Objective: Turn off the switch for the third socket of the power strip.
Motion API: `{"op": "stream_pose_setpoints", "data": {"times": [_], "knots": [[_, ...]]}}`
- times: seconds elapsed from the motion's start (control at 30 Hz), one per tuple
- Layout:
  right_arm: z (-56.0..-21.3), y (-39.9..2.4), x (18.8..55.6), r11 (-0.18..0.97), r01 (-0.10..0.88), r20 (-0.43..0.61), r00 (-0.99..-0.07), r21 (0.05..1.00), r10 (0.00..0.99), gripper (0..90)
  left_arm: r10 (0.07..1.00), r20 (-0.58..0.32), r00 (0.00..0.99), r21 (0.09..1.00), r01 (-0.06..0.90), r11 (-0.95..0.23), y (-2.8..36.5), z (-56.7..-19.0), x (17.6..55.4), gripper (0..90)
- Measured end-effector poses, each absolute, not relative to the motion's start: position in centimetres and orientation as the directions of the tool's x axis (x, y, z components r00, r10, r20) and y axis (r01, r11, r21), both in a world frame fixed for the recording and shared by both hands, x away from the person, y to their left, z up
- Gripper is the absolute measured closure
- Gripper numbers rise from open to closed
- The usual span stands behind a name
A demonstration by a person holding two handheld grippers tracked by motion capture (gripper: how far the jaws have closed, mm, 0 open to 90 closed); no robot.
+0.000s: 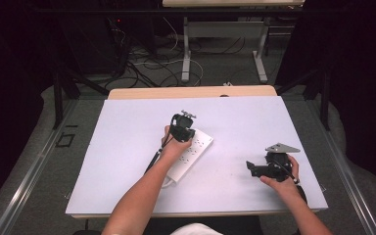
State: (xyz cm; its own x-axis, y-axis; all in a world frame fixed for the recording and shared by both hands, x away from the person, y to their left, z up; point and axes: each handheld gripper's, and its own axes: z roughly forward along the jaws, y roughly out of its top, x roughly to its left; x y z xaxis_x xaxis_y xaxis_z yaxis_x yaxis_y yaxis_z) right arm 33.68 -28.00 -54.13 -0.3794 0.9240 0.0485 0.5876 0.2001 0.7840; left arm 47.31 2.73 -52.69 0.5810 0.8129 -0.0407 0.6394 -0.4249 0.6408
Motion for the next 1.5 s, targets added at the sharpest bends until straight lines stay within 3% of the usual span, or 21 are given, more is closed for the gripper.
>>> {"op": "stream_pose_setpoints", "data": {"times": [1.5], "knots": [[-54.2,-28.1,33.7,0.194,0.591,0.053,-0.375,0.783,0.926,6.4,0.816,-0.107,0.568,0.664,0.651,-0.366,4.2,-49.9,46.5,89.4]]}}
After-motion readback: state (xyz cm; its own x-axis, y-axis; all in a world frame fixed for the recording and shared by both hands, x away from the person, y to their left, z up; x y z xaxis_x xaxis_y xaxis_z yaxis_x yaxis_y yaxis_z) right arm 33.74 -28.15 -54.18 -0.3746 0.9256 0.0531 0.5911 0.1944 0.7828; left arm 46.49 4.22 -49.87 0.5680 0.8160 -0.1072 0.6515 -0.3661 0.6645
